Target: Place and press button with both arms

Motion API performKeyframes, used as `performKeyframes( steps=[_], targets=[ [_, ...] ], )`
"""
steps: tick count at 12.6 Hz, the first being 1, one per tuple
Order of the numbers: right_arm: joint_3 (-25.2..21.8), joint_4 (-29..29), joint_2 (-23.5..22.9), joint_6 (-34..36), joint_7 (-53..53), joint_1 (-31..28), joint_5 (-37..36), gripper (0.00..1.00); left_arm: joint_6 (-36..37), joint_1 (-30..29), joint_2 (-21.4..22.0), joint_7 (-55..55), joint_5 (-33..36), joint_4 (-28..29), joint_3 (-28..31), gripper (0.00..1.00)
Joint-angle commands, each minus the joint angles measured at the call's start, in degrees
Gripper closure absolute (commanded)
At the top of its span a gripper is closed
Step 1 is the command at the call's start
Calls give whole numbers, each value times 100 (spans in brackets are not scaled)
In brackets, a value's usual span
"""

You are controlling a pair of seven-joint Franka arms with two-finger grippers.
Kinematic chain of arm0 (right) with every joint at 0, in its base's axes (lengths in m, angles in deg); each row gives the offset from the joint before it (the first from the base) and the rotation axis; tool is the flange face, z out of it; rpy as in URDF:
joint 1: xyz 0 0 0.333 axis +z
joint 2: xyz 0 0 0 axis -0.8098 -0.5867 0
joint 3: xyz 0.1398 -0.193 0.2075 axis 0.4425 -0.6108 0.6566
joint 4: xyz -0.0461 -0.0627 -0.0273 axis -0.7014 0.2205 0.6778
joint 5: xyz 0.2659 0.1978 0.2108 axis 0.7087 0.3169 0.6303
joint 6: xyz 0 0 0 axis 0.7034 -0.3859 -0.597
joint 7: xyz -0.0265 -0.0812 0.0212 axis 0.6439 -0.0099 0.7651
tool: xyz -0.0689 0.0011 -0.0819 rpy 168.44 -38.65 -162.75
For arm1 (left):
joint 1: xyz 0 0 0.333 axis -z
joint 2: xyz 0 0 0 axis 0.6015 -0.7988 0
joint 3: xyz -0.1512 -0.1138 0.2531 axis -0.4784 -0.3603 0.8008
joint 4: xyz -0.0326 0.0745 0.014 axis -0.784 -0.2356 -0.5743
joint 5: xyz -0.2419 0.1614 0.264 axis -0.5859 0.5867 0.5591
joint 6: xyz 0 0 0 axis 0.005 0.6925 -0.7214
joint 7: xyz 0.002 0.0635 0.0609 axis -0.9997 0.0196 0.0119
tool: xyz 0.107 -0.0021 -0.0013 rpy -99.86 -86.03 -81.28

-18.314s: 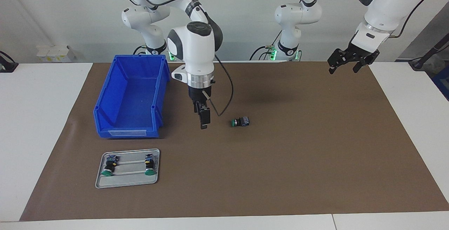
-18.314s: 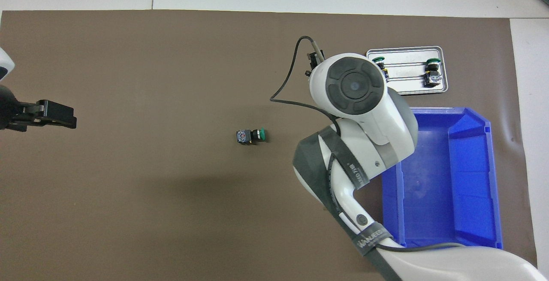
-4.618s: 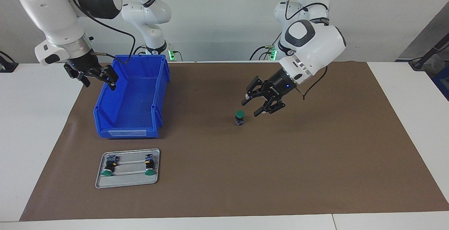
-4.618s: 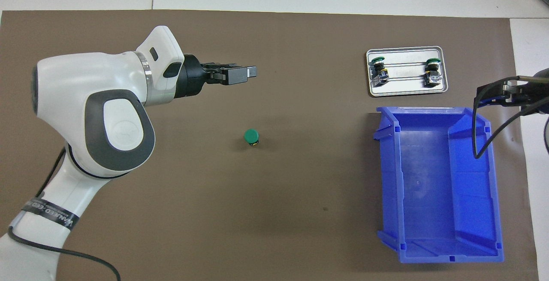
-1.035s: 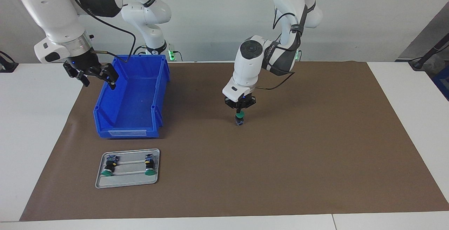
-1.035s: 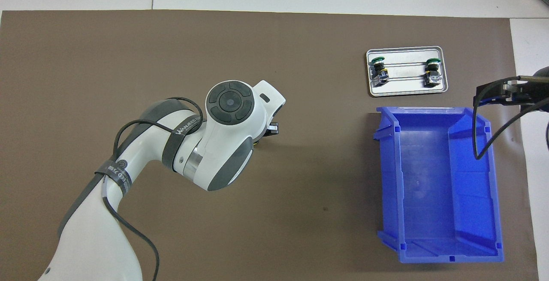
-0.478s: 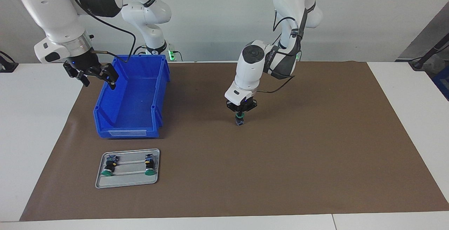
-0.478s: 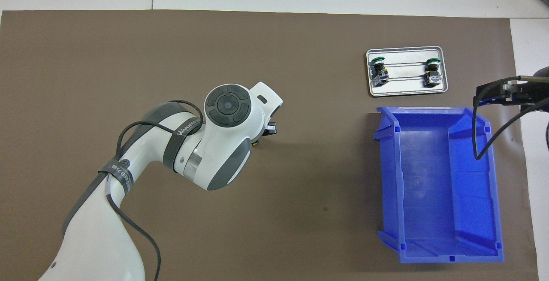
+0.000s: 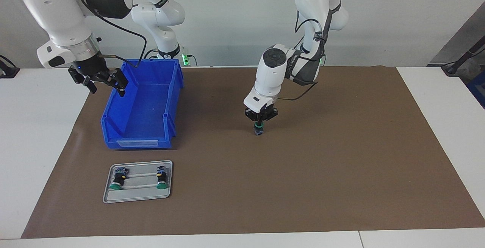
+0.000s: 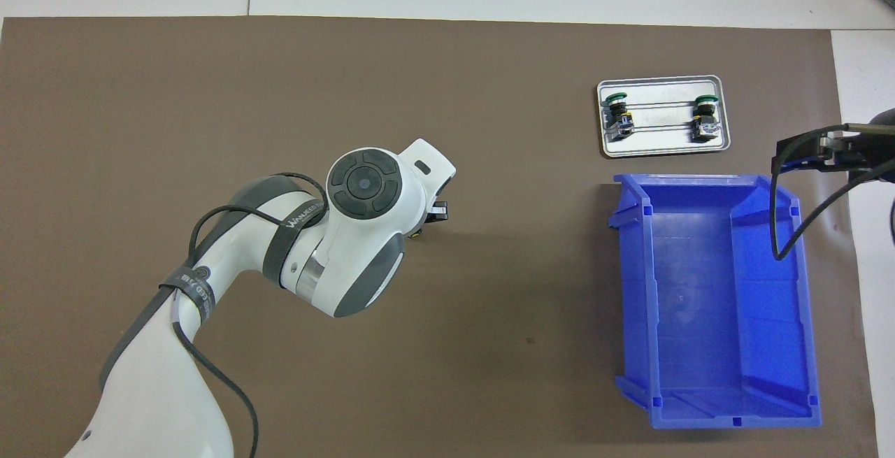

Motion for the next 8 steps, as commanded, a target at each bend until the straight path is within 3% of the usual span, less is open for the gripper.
performKeyframes(
  steps=[1,3,8],
  targets=[
    [7,-119,111,-21,101,-18,-74,0,287,-3,-50,120,125,-290,16,100],
    [7,-119,111,-21,101,-18,-74,0,727,-64,-42,77,134,-765,86,99],
    [16,-119,103,-178,40,-9,22,0,1528,-766,204,-772,187,-1434,95,83]
  ],
)
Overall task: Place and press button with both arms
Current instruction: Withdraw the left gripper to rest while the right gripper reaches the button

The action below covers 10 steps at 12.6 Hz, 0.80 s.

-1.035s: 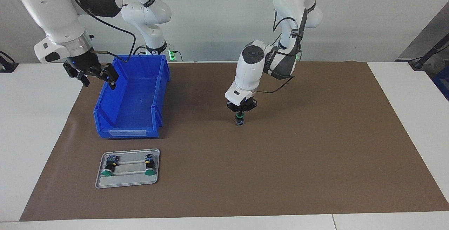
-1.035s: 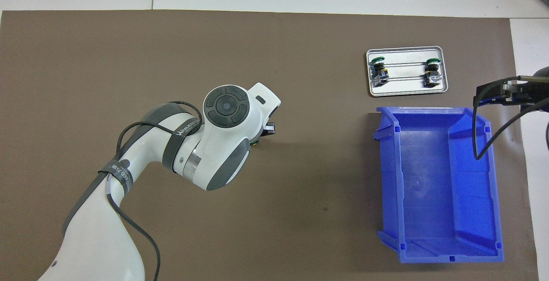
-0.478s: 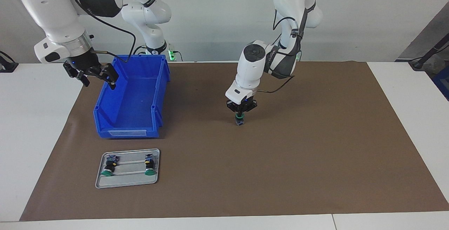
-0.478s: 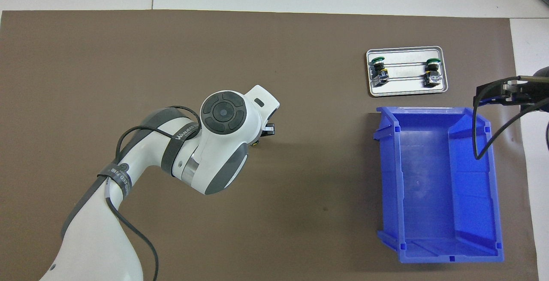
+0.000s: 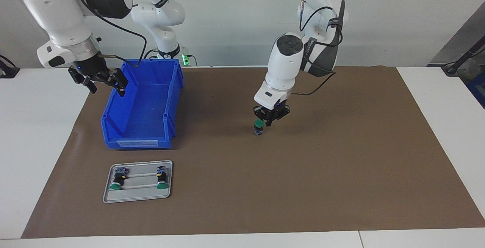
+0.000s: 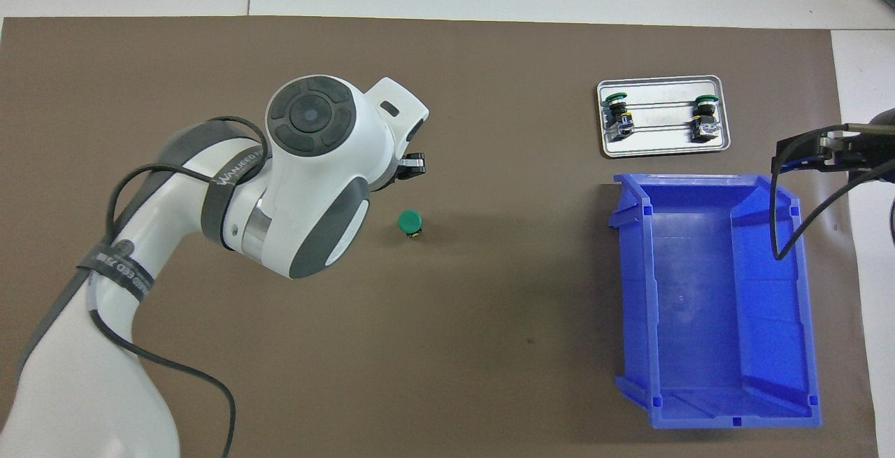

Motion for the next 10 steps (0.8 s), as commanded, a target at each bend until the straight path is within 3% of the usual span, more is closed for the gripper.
performKeyframes(
  steps=[1,4,6,10],
  targets=[
    [59,-110,85,-219,-143,16,17,0,542,-546,262,-851,96,-186,-30,80],
    [112,-92,-11,-438,-933,717,9,0,1218,-1135,613,-1942,96,-160,-30,76],
    [112,-66,-300,-832,-1417,1306,9,0,1606,-1513,850,-2461,96,-160,-30,66],
    [121,-31,-1064,-1851,-2473,2642,0,0,2335,-2147,1466,-3227,96,-107,-30,25]
  ],
)
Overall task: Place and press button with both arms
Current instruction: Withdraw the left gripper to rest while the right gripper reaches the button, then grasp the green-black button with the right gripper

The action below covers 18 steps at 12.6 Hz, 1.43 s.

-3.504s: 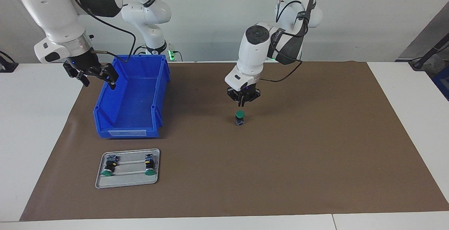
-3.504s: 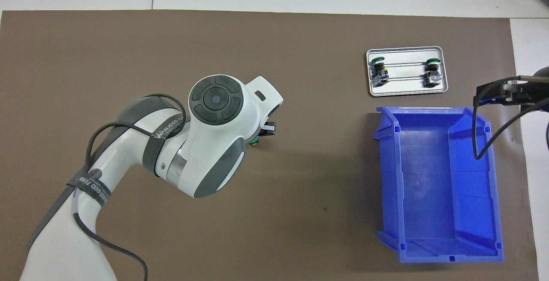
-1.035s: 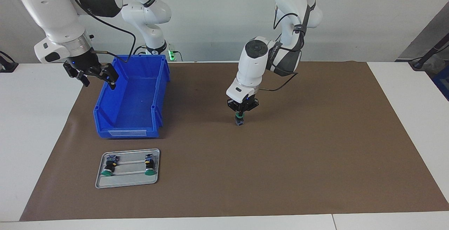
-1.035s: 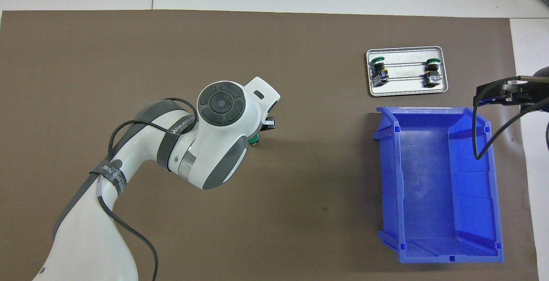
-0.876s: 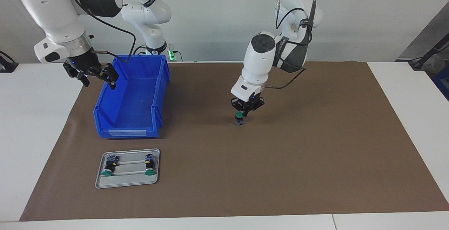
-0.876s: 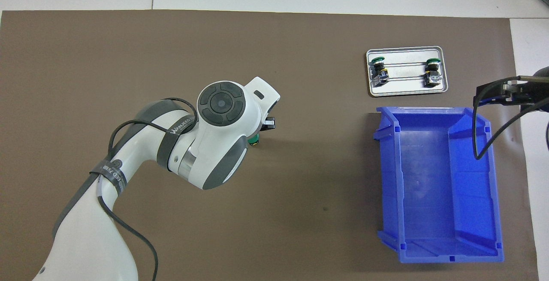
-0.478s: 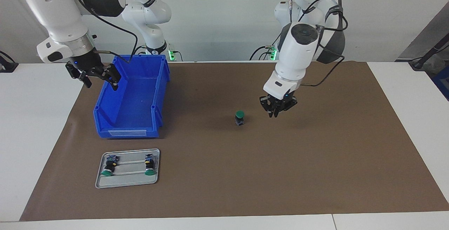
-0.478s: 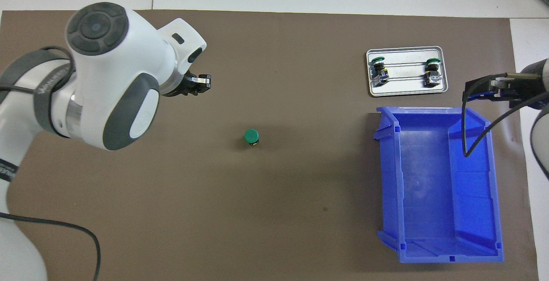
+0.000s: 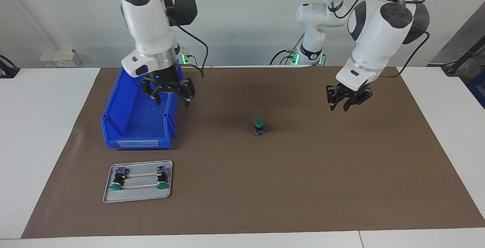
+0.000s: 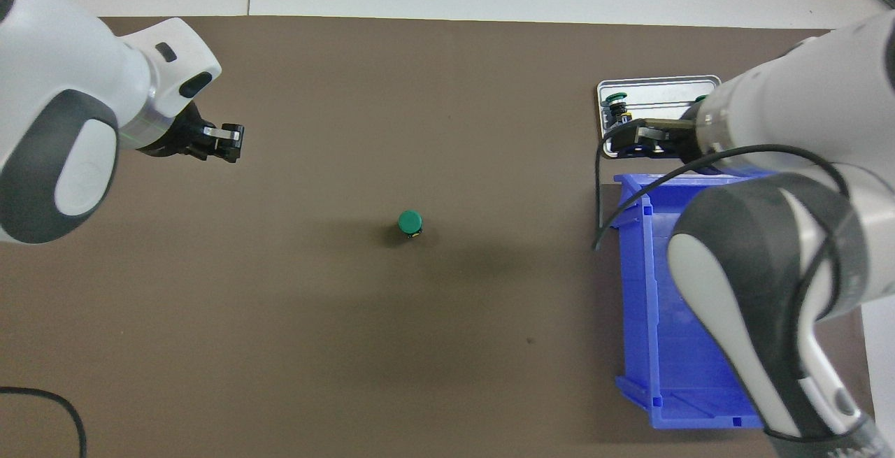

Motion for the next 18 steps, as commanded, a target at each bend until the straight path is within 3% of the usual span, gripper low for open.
performKeyframes(
  steps=[1,2,3,8,13,18],
  targets=[
    [-33,29,-574,-732,-409,650,-22,0,534,-317,473,-278,84,127,-67,15],
    [-33,20,-732,-1005,-437,826,-22,0,658,-335,535,-270,84,118,-67,4],
    [-33,20,-838,-1164,-411,959,-31,0,729,-344,606,-261,84,136,-67,0],
    [-33,-42,-1340,-1939,62,1355,-75,0,511,-344,676,-200,76,311,-67,0],
    [-42,-24,-1972,-2579,169,1672,-206,0,-218,-537,992,-164,67,1084,-49,0],
    [-33,-182,-2131,-2712,169,1760,-409,0,-246,-546,1028,-164,67,1147,-49,0]
  ],
)
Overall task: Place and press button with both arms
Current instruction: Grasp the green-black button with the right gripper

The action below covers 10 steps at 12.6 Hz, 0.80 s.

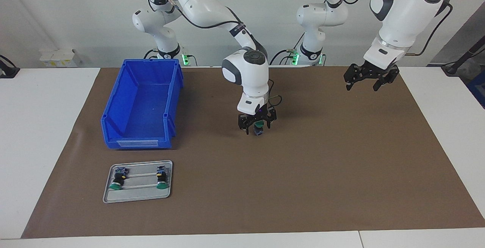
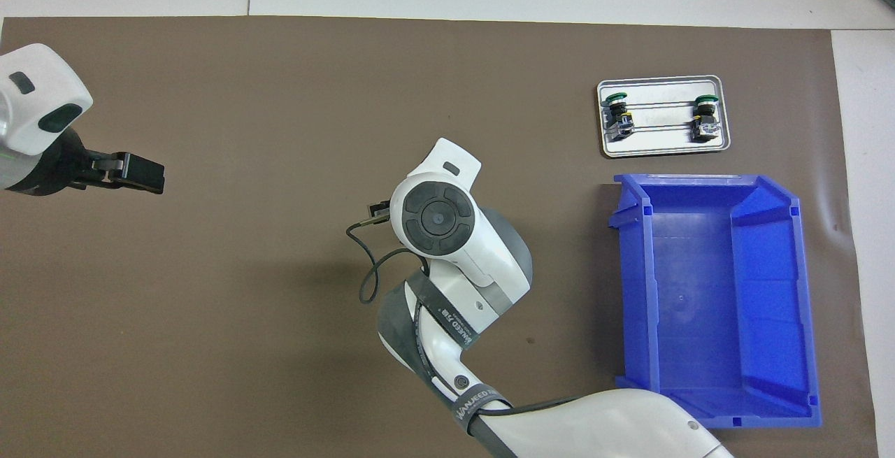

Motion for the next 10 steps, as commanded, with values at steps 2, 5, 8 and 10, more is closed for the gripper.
performKeyframes(
  steps=[2,5,8,10],
  targets=[
    [-24,-158,24,-125,54,77,-101,0,-164,-77,211,18,32,256,-55,0],
    [-32,-202,33,-125,45,77,-101,14,-138,-77,211,18,14,256,-55,0],
    [-24,-193,33,-116,45,77,-101,63,-155,-59,246,1,5,326,-56,0],
    [-32,-185,42,-64,10,95,-101,100,-85,-59,247,-17,5,292,-55,0]
  ],
)
